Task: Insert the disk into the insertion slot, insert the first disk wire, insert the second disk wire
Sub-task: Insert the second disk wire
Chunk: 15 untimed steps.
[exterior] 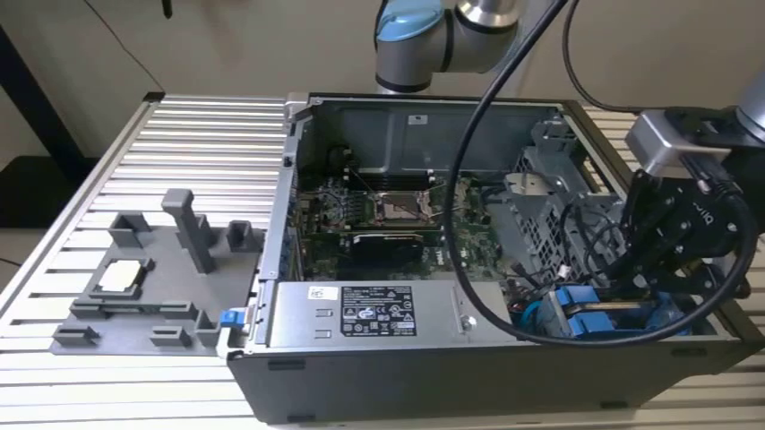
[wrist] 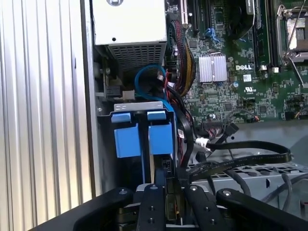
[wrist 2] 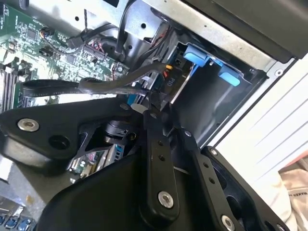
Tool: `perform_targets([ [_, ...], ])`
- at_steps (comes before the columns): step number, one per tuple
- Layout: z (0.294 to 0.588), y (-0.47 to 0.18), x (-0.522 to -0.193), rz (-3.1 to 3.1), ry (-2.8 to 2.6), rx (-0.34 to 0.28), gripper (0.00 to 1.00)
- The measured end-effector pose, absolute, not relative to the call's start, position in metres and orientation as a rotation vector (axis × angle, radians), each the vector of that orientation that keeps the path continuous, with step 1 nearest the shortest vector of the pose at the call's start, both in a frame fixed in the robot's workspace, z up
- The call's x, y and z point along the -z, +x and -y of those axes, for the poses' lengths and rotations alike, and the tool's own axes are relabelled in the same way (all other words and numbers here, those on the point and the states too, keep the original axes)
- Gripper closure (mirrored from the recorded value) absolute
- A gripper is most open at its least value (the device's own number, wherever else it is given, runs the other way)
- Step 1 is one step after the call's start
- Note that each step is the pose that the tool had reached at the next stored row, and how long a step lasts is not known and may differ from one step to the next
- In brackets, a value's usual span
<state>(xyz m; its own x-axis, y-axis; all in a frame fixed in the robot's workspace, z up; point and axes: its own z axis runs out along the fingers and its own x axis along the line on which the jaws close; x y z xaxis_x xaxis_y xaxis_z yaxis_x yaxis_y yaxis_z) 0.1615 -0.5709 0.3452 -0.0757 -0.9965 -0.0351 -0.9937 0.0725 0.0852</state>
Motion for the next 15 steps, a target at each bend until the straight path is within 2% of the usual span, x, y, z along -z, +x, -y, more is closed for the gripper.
perform_targets([
  [7, 0.571, 0.162, -0.366, 2.278, 2.111, 0.135, 0.76],
  [15, 0.571, 0.162, -0.367, 2.278, 2.111, 0.135, 0.76],
])
